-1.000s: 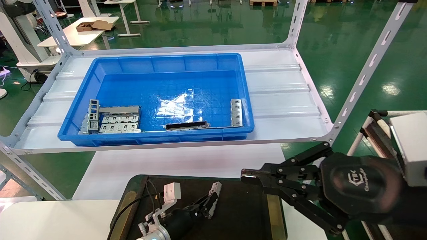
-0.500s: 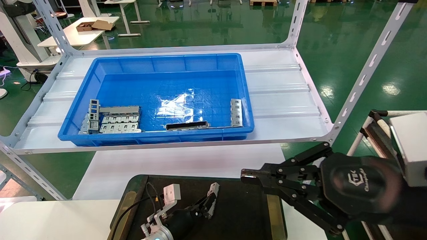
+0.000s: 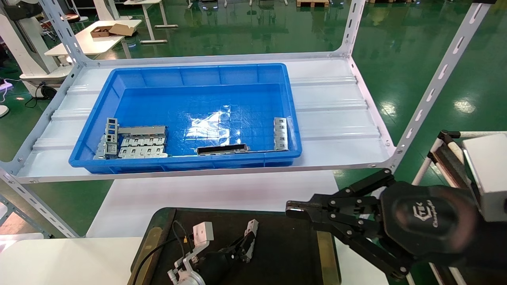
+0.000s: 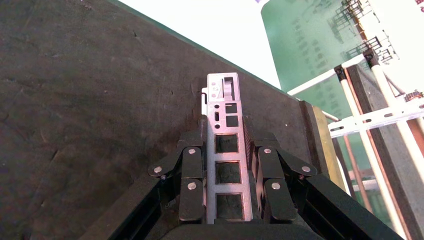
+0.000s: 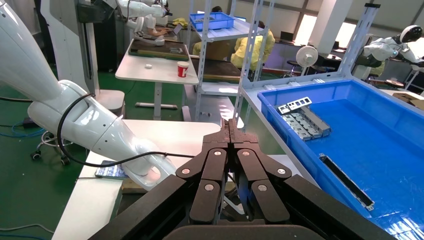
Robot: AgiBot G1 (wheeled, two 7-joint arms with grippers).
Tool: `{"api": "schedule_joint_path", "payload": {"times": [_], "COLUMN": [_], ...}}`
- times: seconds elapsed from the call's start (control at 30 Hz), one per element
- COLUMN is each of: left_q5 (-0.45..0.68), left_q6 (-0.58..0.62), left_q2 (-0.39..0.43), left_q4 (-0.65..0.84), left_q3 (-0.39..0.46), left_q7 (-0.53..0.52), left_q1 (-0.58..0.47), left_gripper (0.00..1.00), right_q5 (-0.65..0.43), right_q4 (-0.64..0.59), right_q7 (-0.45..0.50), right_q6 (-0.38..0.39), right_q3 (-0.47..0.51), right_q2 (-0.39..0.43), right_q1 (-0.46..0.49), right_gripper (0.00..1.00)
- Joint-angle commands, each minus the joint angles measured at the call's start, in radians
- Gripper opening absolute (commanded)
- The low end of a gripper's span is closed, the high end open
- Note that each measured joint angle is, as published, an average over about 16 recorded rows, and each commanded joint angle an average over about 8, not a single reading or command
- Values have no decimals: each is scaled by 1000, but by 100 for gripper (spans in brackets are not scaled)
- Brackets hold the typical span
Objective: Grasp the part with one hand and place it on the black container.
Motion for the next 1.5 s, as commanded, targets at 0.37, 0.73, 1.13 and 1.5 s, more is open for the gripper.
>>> {"api": "schedule_joint_path", "payload": {"times": [0.37,0.73,1.13,1.5], "left_q5": [-90,-114,-115,-115], "left_q6": [2,139,507,767], "left_q2": [-1,-47,-210,-366], "left_q4": [-9,0,-1,-64], "left_q3": [35,8,-42,-52], "left_q7": [59,208,411,492], "left_q1": [-7,-27,-28,-24], "left_gripper": [100,100,100,100], "right_q5": [0,1,1,2], "right_q4": [0,0,0,0], "right_q7": [0,-1,-1,-1], "right_q6": [0,1,1,1], "right_q3": [-1,-1,-2,-3], "right_q2": [0,1,1,1], "right_q1": [0,0,0,1], "right_gripper": [100,100,100,100]}}
